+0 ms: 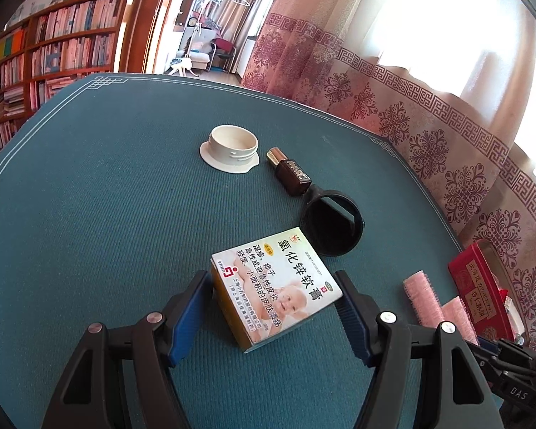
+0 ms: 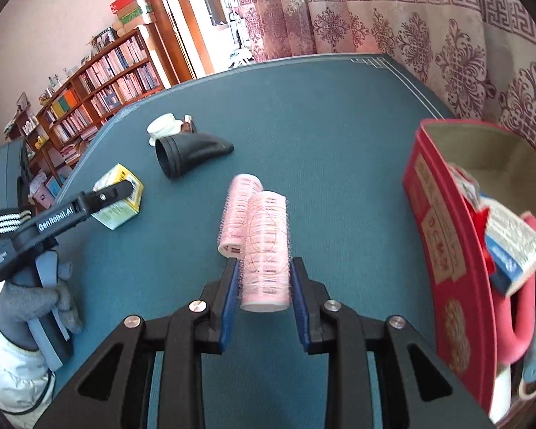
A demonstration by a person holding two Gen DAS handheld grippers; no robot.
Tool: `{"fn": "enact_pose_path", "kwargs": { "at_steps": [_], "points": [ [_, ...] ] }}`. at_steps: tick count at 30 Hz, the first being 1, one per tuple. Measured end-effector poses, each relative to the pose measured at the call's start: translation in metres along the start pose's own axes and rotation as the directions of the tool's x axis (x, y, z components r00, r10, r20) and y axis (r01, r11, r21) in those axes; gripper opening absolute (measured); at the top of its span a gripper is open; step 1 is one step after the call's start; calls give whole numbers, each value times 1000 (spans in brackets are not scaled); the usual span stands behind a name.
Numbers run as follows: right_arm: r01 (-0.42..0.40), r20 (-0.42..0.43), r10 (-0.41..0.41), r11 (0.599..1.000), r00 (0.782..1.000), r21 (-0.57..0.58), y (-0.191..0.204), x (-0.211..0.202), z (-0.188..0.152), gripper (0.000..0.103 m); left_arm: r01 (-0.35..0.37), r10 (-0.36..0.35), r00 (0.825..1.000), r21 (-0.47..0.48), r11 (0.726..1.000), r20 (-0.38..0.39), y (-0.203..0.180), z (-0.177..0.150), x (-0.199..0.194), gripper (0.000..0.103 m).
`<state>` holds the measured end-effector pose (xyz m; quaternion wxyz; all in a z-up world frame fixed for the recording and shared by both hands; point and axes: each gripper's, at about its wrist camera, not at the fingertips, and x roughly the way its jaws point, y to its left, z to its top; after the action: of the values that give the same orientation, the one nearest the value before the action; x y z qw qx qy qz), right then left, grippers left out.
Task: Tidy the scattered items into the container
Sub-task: 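Carry the roller and ointment box into the red tin and release them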
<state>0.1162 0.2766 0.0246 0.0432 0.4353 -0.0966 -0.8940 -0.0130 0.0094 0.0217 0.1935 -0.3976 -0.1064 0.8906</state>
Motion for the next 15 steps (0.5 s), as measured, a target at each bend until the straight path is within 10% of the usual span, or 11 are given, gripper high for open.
{"fn": "enact_pose_path", "kwargs": {
  "at_steps": [15],
  "points": [
    [-10, 130, 0, 997, 992, 78, -22, -57, -20, 31, 58, -56, 998, 59, 997, -37, -40, -27, -16, 70]
  ]
}}
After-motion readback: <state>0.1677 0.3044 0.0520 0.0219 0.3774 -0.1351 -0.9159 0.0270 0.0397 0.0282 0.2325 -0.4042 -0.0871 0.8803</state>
